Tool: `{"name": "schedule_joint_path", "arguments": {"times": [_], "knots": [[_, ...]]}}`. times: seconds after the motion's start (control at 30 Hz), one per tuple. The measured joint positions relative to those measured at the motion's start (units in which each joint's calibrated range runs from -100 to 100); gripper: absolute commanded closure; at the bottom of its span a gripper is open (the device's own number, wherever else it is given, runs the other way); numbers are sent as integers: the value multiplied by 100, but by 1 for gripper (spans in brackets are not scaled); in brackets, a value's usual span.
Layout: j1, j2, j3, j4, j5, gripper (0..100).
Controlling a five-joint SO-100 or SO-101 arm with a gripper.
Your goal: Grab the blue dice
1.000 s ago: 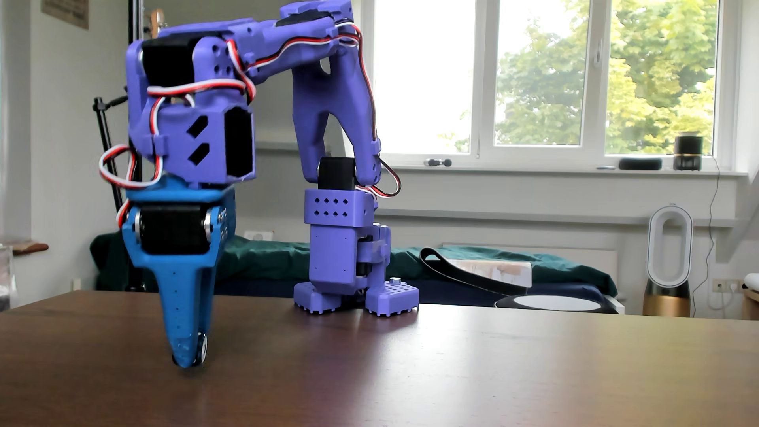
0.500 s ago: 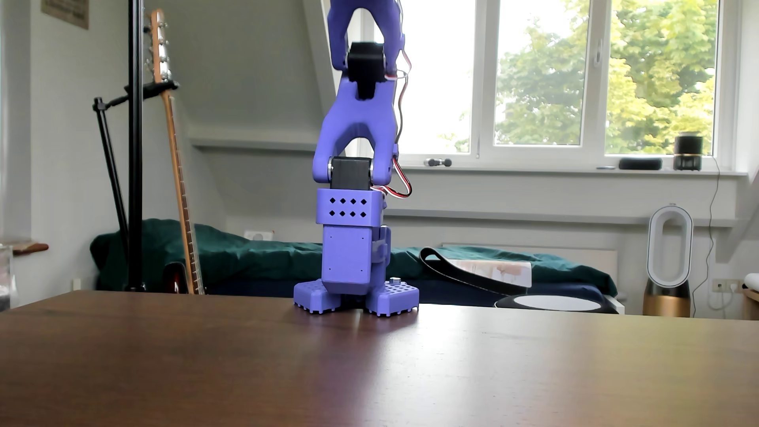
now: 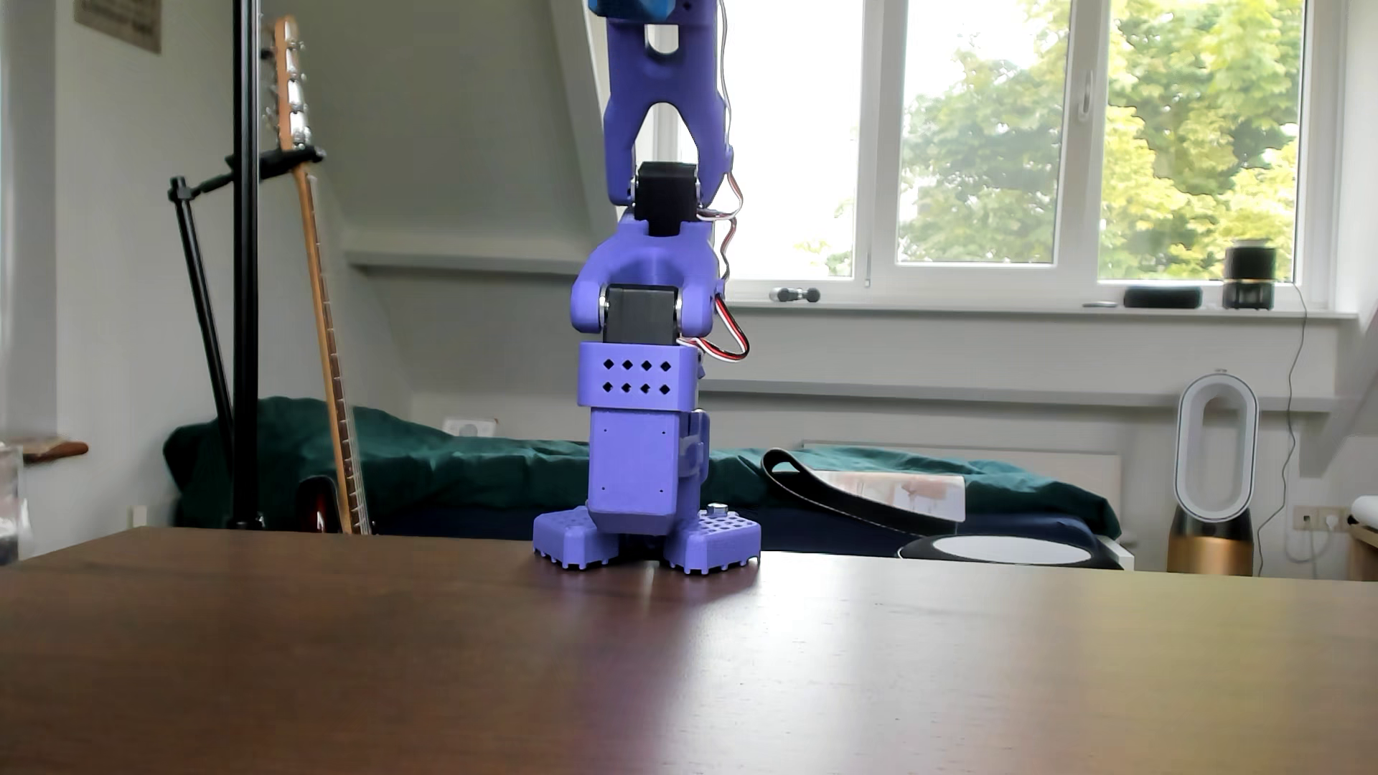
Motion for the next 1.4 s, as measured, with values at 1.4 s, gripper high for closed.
{"name": "schedule_joint_path", "arguments": {"times": [1.4], "knots": [[-89, -1263, 4343, -1104, 350, 99]]}}
